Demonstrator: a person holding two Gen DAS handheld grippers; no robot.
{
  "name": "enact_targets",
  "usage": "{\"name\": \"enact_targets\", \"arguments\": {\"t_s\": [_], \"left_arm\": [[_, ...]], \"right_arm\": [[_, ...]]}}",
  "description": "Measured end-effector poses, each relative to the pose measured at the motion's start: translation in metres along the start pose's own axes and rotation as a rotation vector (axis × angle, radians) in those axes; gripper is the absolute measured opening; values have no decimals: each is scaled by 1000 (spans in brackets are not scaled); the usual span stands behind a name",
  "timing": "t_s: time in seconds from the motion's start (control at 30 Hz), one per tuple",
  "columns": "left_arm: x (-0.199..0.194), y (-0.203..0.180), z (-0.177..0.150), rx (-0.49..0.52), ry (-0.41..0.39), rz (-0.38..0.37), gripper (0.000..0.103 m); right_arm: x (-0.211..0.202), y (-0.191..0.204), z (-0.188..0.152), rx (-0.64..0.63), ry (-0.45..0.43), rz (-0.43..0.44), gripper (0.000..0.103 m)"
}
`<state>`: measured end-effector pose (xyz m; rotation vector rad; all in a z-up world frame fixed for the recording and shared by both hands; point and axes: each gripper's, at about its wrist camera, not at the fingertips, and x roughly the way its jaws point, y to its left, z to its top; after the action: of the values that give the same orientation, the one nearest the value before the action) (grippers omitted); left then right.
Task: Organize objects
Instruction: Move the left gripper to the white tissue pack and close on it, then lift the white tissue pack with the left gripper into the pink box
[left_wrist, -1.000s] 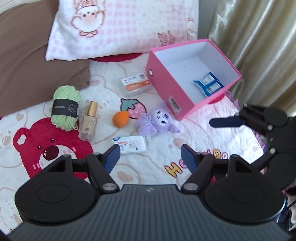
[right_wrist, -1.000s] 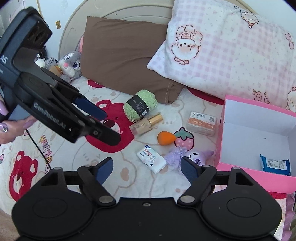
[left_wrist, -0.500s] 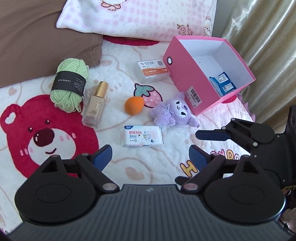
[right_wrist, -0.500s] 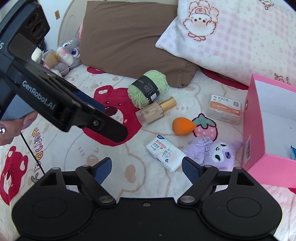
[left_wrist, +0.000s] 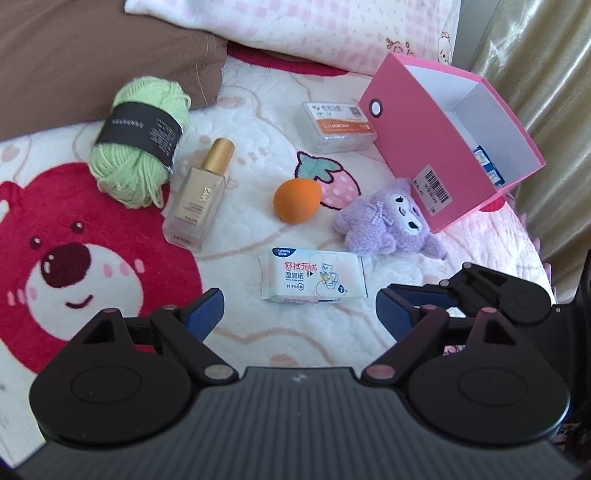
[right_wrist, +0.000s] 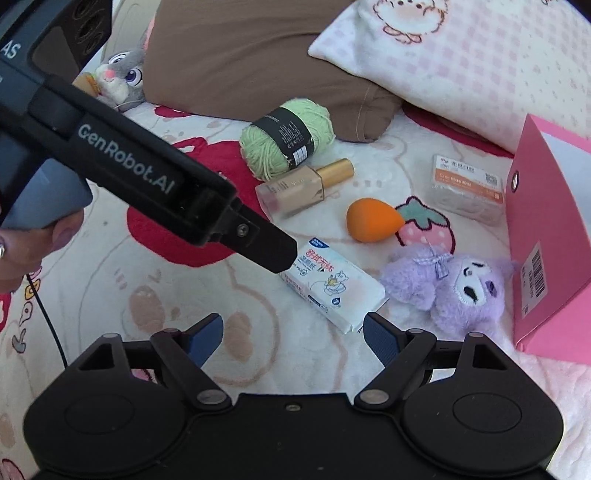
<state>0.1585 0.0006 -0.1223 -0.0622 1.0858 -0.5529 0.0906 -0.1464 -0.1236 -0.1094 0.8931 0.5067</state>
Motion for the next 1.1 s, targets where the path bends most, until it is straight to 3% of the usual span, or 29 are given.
{"name": "enact_targets", "arguments": {"t_s": [0.17, 0.27, 0.37, 0.47, 0.6, 0.8, 0.93, 1.1], "left_arm": [[28, 6, -4, -11, 21, 5, 84], [37, 10, -5, -31, -6, -14, 80], [42, 15, -8, -70, -66, 33, 70], [48, 28, -11, -167, -60, -10, 64], [45, 28, -11, -167, -83, -29, 47], [52, 23, -14, -255, -6, -120, 42], [50, 18, -24, -320, 112, -209, 41], [50, 20, -27, -346, 92, -123, 40]], "right_arm": [[15, -11, -10, 75, -9, -14, 86], [19, -15, -11, 93, -17, -12, 86], [24, -18, -10, 110, -24, -18, 85], [24, -18, -10, 125, -22, 0, 85], [24, -15, -10, 91, -49, -7, 84], [29, -18, -12, 108, -59, -9, 86], [27, -21, -15, 106, -61, -55, 88], [36, -22, -19, 83, -65, -52, 94]]}}
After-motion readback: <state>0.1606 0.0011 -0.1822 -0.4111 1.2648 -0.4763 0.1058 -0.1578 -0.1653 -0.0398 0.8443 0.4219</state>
